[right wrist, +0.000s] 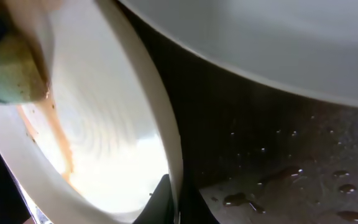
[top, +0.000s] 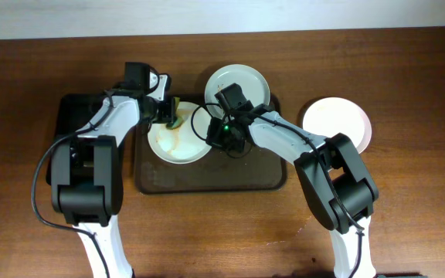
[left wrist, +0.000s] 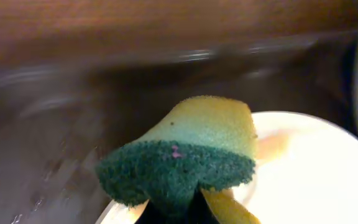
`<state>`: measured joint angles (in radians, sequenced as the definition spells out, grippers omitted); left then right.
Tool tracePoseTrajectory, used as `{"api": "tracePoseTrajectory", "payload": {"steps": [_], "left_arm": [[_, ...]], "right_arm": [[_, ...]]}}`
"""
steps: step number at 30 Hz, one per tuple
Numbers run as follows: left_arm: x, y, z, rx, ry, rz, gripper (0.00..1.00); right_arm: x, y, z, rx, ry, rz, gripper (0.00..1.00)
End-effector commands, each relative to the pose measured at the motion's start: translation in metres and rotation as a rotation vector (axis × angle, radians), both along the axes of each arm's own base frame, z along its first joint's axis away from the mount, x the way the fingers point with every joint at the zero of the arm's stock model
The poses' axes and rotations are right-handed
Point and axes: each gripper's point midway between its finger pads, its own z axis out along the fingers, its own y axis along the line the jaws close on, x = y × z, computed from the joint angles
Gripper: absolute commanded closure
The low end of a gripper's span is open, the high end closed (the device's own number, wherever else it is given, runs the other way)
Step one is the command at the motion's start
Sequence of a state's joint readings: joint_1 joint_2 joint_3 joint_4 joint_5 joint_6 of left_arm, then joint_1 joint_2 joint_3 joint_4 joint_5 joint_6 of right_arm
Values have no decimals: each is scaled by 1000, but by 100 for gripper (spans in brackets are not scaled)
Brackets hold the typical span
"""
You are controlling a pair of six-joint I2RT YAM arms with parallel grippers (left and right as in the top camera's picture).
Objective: Clean dirty plates on tray and stack at the side
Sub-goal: 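Scrub the white plate with the sponge in left gripper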
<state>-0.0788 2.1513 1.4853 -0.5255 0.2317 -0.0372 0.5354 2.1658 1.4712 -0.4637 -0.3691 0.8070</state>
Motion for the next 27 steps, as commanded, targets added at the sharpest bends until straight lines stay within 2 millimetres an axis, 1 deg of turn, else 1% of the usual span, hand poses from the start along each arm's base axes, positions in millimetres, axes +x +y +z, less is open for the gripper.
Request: {"api": "tracePoseTrajectory", "payload": {"steps": [1,2,4,5,9,12,15,16,17,18,19,20,21,24,27], "left_arm": [[-51,82,-49,364,230,156,99],[-68,84,-50,384,297,146,100],[-89,85,-50,393,380,129,100],[-99,82,-50,378,425,114,99],[-132,43,-46,169,543,-92,99],[-156,27,-38,72,618,-213,99],[-167,11,-29,-37,638,-288,99],[-166,5,-28,-69,629,-302,99],[-162,-4,-26,-123,601,-317,99],[-158,-8,-25,-145,583,-316,100],[-150,-15,-24,-186,544,-317,99],[-138,-24,-23,-236,492,-309,100],[-128,-27,-24,-251,463,-270,99],[-94,-28,-28,-257,373,-150,100],[-62,-28,-27,-264,265,-77,99]], "right_arm": [[-14,-2,-18,-27,48,40,96],[-14,-2,-18,-27,48,40,96],[-14,-2,-18,-27,48,40,96],[-14,-2,-18,-27,48,40,96],[-14,-2,-18,-27,47,40,96],[-14,-2,-18,-27,48,40,96],[-14,-2,-18,-27,48,40,96],[-14,-2,-18,-27,47,40,96],[-14,-2,-18,-27,47,40,96],[-14,-2,-18,-27,48,40,96],[-14,-2,-18,-27,48,40,96],[-14,-2,-18,-27,47,40,96],[-14,-2,-18,-28,47,40,96],[-14,-2,-18,-28,45,43,96],[-14,-2,-19,-29,47,43,96]]}}
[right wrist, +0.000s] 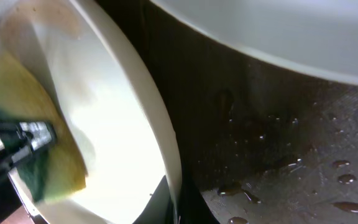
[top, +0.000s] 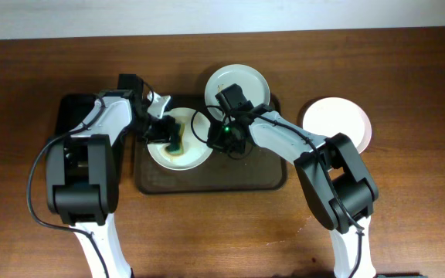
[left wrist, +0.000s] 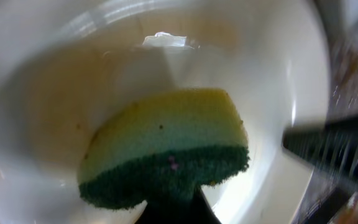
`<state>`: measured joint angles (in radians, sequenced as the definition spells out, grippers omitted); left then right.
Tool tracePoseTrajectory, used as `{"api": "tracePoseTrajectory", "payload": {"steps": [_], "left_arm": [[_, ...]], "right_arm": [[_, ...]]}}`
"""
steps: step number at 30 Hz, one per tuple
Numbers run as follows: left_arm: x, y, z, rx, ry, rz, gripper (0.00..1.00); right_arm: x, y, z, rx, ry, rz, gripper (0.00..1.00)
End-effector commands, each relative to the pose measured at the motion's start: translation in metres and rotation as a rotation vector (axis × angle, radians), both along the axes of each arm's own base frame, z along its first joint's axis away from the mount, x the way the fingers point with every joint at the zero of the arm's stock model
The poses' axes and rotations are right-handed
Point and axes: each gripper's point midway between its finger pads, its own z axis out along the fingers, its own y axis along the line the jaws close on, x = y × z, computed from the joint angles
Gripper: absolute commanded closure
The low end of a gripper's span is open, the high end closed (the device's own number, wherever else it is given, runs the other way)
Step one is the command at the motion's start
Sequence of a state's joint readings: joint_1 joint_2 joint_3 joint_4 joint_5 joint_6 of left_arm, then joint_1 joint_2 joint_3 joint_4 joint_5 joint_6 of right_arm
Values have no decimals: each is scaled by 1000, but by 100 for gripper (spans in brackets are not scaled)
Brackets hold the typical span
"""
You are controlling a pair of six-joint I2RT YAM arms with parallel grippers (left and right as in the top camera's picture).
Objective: Clean dirty plates on tray and stack at the side
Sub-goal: 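Scrub the white plate with the sponge in left gripper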
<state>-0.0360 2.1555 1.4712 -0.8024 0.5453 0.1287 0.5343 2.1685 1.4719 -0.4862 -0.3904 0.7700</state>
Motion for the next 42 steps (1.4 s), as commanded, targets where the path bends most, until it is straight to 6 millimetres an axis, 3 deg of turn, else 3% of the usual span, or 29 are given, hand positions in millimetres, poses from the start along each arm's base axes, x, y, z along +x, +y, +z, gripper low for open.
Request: {"api": "tracePoseTrajectory", "payload": {"steps": [1,3,5,9,12,16,21,26,29,32,36,38,40,42], "left_arm": [[22,2,-27,26,-6,138,99],[48,20,-30,120,-88,233,99],[53,46,-37,264,-81,348,99],[14,90,-49,535,50,377,99],[-30,100,-49,626,210,331,99],[-72,84,-43,545,370,177,100],[-75,6,-20,44,320,-70,99],[-53,-18,-10,-117,249,-25,100],[-23,-18,-14,-112,185,86,100],[20,-16,-11,-135,60,188,99],[69,2,1,-192,-58,358,99],[79,16,6,-210,-54,437,99],[88,30,22,-270,-68,459,100],[96,37,50,-374,-96,446,100]], "right_arm": [[-8,-2,-17,-30,33,4,96],[-8,-2,-17,-30,33,4,96],[-8,-2,-17,-30,32,8,96],[-8,-2,-17,-31,31,10,96],[-8,-2,-17,-30,31,10,96],[-8,-2,-17,-30,31,10,96],[-8,-2,-17,-30,31,10,96],[-8,-2,-17,-30,31,10,96],[-8,-2,-17,-30,31,10,96],[-8,-2,-17,-30,31,10,96],[-8,-2,-17,-30,30,11,96],[-8,-2,-17,-30,30,11,96],[-8,-2,-17,-30,30,11,96],[-8,-2,-17,-30,30,11,96]]}}
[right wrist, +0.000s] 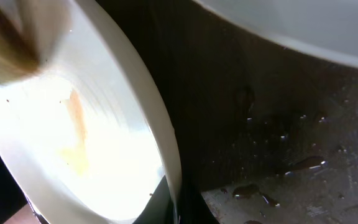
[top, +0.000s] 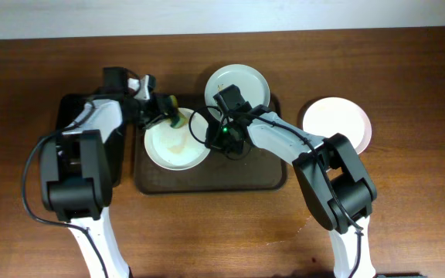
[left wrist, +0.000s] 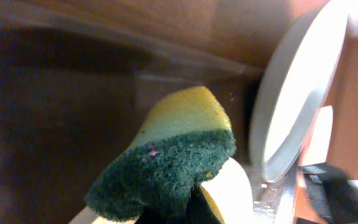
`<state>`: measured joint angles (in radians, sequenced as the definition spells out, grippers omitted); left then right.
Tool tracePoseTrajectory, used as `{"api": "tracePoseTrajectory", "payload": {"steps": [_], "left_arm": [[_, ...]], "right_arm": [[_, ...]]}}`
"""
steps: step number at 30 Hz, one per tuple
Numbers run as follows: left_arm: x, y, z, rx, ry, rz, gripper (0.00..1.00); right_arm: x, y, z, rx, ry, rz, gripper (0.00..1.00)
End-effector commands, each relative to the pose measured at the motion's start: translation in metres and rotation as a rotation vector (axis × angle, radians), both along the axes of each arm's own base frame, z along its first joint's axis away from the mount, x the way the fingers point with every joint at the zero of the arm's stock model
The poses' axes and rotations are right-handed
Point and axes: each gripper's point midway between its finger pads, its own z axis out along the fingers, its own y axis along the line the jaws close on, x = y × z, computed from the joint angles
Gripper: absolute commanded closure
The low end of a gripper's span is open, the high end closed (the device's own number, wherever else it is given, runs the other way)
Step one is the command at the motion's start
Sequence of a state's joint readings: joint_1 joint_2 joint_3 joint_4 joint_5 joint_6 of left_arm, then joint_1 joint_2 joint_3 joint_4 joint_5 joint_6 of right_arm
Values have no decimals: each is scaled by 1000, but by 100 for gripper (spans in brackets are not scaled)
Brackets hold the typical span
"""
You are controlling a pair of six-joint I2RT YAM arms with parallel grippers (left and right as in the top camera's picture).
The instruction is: Clean dirty plates on tray and stack at the side
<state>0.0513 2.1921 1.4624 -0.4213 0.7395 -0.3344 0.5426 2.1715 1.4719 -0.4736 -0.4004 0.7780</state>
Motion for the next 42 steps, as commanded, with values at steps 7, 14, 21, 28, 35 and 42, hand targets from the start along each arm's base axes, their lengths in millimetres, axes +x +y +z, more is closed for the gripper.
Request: {"api": "tracePoseTrajectory", "payload": {"steps": [7,14,21,28,35,42], "left_arm": [[13,70,84,-26,-25,156,99],[-31,102,64,329,113,154,100],[-41,113,49,652,112,41,99],[-37,111,50,661,96,39,99],[-36,111,50,661,89,42,100],[-35,111,50,661,89,42,100]], "right_arm": [[-6,-7,-17,-43,28,6,96],[4,-10,20,-86,-62,129,96],[20,-65,126,-483,-299,162,96],[9,-112,196,-733,-462,82,96],[2,-140,225,-1023,-571,57,96],[-20,-104,277,-1285,-866,71,96]]}}
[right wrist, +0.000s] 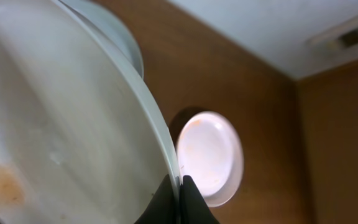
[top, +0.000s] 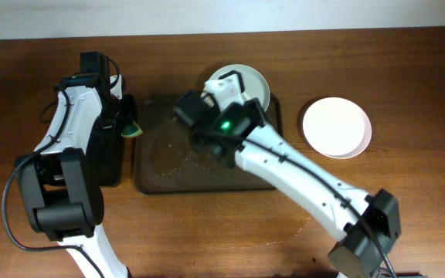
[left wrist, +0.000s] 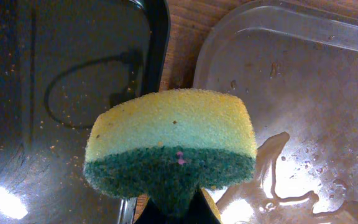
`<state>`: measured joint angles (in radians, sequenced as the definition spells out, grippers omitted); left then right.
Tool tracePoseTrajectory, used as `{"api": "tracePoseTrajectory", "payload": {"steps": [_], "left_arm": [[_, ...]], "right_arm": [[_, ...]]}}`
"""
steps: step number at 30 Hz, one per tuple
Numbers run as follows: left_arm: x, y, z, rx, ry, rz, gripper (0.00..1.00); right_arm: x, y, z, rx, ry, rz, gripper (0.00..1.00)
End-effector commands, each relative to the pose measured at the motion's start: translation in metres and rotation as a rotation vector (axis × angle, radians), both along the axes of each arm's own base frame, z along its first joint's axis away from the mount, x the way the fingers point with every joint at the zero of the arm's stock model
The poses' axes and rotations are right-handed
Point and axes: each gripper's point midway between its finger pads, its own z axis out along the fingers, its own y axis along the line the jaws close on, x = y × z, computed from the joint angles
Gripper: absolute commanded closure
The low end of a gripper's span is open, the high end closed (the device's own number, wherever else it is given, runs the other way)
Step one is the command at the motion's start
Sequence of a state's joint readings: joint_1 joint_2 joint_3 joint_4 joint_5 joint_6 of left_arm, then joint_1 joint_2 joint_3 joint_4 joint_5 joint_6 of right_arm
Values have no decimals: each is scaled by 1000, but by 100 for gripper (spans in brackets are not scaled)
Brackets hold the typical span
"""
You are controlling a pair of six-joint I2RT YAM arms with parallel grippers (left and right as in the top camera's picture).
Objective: Clean dirty plates on tray and stack at the side
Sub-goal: 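Carry the white plate right and set it on the pink plate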
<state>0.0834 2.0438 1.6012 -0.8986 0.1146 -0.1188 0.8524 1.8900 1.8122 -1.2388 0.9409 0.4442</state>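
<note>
My right gripper (right wrist: 180, 186) is shut on the rim of a white plate (right wrist: 61, 124), held tilted above the brown tray (top: 161, 174). A faint brown stain shows low on the plate's face. In the overhead view my right arm covers this plate. My left gripper (left wrist: 173, 214) is shut on a yellow and green sponge (left wrist: 169, 143), which hangs over the gap between the black tray (left wrist: 61, 74) and the brown tray's left edge. A grey-green plate (top: 247, 81) lies at the back of the brown tray. Another white plate (top: 336, 127) lies on the table to the right.
The brown tray's floor is wet, with streaks and drops (left wrist: 291, 174). The black tray (top: 79, 116) beside it carries crumbs. The raised right arm (top: 284, 174) crosses over the tray's middle and right part. Brown tabletop (top: 408, 77) lies around both trays.
The white plate lay on the brown tray with my right gripper on its rim; now it is held up off the tray. The sponge has moved left, from the plate's far-left rim to the tray's left edge.
My right gripper held the plate's rim on the tray throughout. The sponge was at the plate's far rim beside a brown smear, then in the plate's middle, then at its far-left rim with only a faint stain left. Now the plate is lifted and the sponge is off to the left.
</note>
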Motion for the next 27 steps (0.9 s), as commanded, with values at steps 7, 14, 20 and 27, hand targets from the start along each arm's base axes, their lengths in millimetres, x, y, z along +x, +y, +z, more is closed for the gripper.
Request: {"api": "tracePoseTrajectory", "payload": {"steps": [7,14,20,27], "left_arm": [[5,3,17,16,-44,-14,99],[5,3,17,15,-44,-14,99],[7,3,17,16,-51,-14,99],[7,3,17,16,-51,-14,100]], "right_arm": [[-10,5,51,-63,-210,-2,96],[-9,-5,27,265,-75,-104,96],[19,-86,-10,670,287,-257,96],[21,-254,-45,742,243,-700,96]]}}
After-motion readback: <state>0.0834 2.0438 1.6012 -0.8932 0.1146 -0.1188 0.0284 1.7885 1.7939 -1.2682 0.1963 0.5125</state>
